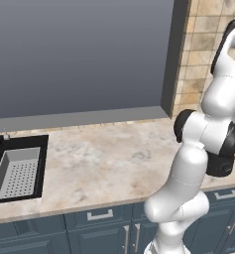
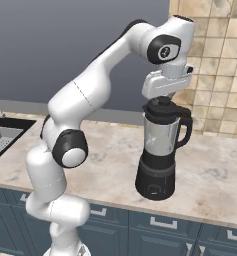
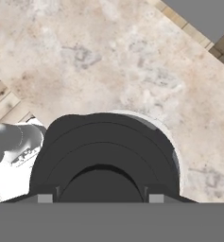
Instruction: Grab the lime and lemon from the fridge, place them in the blender, close the lid, and turn on the blender to create a marinade.
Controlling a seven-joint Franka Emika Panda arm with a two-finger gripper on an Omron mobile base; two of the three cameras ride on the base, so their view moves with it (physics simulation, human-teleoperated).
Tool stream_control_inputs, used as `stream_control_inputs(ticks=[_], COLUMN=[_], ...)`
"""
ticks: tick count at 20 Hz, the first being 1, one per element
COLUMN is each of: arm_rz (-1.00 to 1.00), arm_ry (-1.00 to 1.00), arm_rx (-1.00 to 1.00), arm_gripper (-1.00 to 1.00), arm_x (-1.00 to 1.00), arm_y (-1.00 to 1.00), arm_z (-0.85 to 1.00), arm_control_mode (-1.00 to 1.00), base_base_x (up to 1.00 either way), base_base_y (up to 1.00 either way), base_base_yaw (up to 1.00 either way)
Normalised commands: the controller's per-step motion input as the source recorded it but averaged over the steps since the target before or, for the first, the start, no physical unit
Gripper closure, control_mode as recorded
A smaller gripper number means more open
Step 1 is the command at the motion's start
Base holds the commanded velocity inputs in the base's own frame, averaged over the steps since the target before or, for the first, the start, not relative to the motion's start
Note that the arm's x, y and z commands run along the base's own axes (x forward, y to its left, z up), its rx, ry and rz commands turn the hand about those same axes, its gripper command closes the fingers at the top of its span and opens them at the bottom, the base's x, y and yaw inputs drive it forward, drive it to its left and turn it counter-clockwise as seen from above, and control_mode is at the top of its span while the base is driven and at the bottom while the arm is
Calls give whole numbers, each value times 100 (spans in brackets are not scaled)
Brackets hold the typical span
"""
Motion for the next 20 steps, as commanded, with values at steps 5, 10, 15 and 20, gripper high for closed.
stream_control_inputs(ticks=[5, 10, 15, 20], arm_rz=[0, 0, 0, 0], arm_ry=[-1, -11, -13, -10], arm_rx=[0, 0, 0, 0], arm_gripper=[100, 100, 100, 100], arm_x=[26, 25, 6, -6], arm_y=[0, 0, -3, -8], arm_z=[0, 0, -12, -30], arm_control_mode=[-100, -100, -100, -100], base_base_x=[0, 0, 0, 0], base_base_y=[0, 0, 0, 0], base_base_yaw=[0, 0, 0, 0])
